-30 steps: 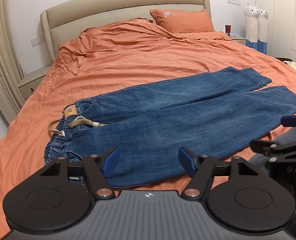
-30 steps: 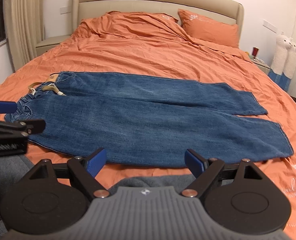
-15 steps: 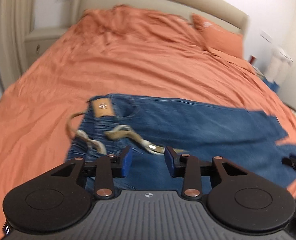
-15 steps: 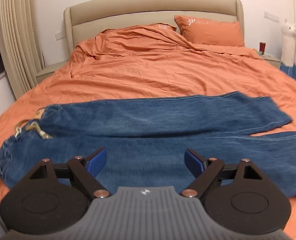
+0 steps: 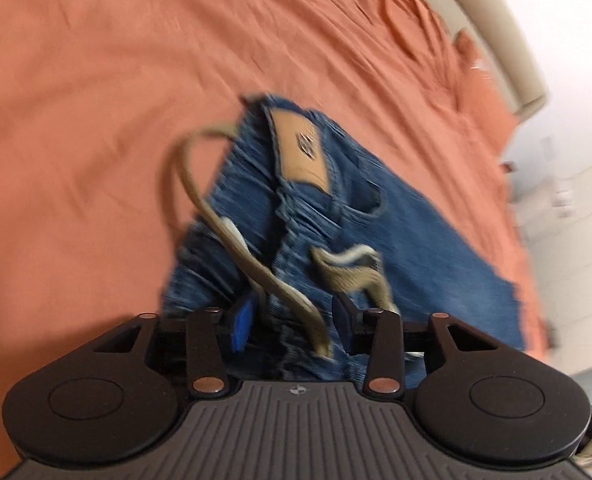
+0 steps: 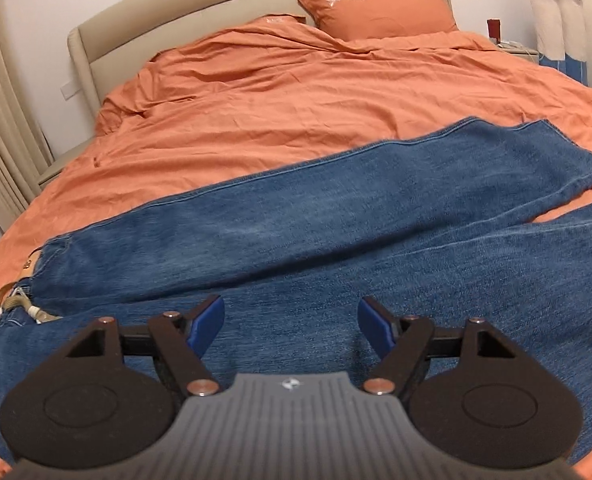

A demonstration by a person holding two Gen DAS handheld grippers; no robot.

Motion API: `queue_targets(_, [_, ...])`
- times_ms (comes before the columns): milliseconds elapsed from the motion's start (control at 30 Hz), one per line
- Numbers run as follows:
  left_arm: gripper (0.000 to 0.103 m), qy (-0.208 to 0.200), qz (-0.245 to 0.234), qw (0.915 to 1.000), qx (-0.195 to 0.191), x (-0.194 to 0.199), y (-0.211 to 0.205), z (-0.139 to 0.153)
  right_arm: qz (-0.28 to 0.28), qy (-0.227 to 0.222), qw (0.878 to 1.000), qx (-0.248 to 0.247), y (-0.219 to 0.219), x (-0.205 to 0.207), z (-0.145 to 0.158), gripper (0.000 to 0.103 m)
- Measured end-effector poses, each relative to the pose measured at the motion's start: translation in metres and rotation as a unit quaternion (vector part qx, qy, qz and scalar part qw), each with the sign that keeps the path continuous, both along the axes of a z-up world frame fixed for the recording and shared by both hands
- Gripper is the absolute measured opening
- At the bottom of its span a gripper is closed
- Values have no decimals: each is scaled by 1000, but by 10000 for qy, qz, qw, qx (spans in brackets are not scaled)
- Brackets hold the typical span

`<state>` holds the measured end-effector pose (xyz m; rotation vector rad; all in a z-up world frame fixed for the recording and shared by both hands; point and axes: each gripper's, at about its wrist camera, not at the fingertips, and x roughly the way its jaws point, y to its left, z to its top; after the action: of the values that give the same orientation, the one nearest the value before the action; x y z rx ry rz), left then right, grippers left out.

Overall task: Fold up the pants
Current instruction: 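Move the left gripper to the jeans waistband and grasp it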

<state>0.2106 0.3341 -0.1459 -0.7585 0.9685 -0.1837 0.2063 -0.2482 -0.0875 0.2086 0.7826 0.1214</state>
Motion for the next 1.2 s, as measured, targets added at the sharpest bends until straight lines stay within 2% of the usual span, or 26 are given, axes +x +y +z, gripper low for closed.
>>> queue_targets(167, [44,-138,-237,9973,-681,-7,3,-10,65,36,9999,-140,6,3,-5,71])
queue_targets(200, [31,-147,-191,9978,-623,-8,1,-9,86,27,9998,-159,7,2,-5,71])
queue_targets(233, [13,-111,-7,9988,-471,-8,1,-6,99,18,9998,-181,7,2,-5,71])
queue_targets(300, [10,-217,179,9986,-459,-9,-4,5,114,10,9997,-211,8,2,-5,71])
queue_targets(367, [9,-644,36,9979,92,-14,-23,36,105,10,9997,-217,7,1,-5,71])
queue_targets(467, [8,-1217,211,9894,763,-35,-44,84,35,-8,9998,-178,4,-3,-2,71])
queue_targets(533, [7,-1287,301,9832,1258,-46,-50,102,-8,-40,9999,-145,2,-6,0,71])
queue_targets(600, [7,-960,292,9792,1763,-44,-53,96,-26,-100,9999,-130,0,-9,2,71])
queue_targets(667, [7,-533,327,9759,2089,-35,-55,73,-35,-147,9998,-121,-1,-10,4,71])
queue_targets(733, [8,-188,342,9746,2204,-26,-54,48,-54,-157,9998,-80,-3,-12,5,71])
queue_targets(867, [8,162,245,9682,2485,-11,-60,18,-182,-111,9998,22,-10,-12,6,71])
queue_targets(933, [9,278,222,9656,2576,-9,-64,11,-299,-29,9995,55,-14,-11,4,71])
queue_targets(1000, [10,351,143,9603,2765,-7,-69,17,-462,117,9988,57,-19,-10,2,73])
queue_targets(1033, [15,388,96,9571,2869,-6,-71,22,-547,221,9982,48,-21,-8,0,77])
queue_targets(1100, [26,361,47,9500,3100,-6,-76,32,-641,452,9969,108,-26,-6,0,77])
queue_targets(1133, [37,320,28,9479,3171,-6,-77,38,-665,520,9963,181,-30,-6,1,77])
queue_targets(1200, [46,239,-92,9469,3206,-4,-78,48,-667,606,9955,291,-41,-5,7,77])
